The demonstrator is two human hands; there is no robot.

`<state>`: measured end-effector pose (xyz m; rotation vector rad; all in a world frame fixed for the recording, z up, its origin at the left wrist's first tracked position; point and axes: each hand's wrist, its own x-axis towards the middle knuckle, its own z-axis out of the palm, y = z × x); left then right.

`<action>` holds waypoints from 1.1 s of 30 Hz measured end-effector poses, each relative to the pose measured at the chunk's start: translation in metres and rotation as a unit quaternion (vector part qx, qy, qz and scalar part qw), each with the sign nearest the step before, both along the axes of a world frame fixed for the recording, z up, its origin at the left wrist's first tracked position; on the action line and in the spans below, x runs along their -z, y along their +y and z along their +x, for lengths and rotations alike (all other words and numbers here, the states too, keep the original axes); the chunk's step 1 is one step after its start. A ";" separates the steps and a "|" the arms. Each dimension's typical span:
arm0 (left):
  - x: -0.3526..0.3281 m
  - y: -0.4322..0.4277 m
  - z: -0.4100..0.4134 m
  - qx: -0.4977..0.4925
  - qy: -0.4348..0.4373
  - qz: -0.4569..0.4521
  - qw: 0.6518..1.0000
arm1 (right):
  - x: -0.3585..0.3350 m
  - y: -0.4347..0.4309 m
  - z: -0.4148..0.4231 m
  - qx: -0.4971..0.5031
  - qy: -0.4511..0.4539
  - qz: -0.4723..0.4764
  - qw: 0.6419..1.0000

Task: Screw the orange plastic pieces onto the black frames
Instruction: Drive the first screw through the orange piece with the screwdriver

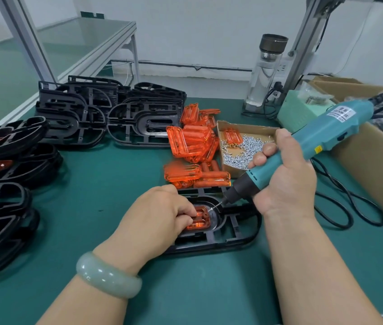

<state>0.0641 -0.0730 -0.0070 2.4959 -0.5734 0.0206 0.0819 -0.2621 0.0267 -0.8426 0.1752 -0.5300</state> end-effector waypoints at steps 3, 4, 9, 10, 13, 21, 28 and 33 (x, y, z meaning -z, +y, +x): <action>0.000 0.000 0.000 0.001 0.000 0.002 1.000 | -0.001 0.002 0.000 -0.004 -0.010 -0.018 1.000; 0.000 0.000 0.000 0.002 0.000 0.002 1.000 | -0.001 0.002 0.000 -0.006 -0.012 -0.022 1.000; 0.000 0.000 -0.001 -0.004 0.013 -0.004 1.000 | -0.004 0.004 0.000 -0.009 -0.020 -0.051 0.998; 0.000 0.000 -0.001 -0.005 0.014 -0.004 1.000 | -0.005 0.005 0.000 -0.008 -0.022 -0.057 0.998; 0.000 0.000 0.000 -0.004 0.012 -0.002 1.000 | -0.006 0.007 -0.001 -0.010 -0.026 -0.069 0.997; 0.000 0.000 0.000 -0.003 0.010 -0.001 1.000 | -0.007 0.012 -0.003 -0.022 -0.025 -0.087 0.996; 0.000 0.000 0.000 0.001 0.006 0.001 1.000 | -0.012 0.019 -0.005 -0.038 -0.043 -0.133 0.989; 0.000 0.000 0.001 0.003 0.005 -0.001 1.000 | -0.016 0.022 -0.005 -0.053 -0.055 -0.151 0.986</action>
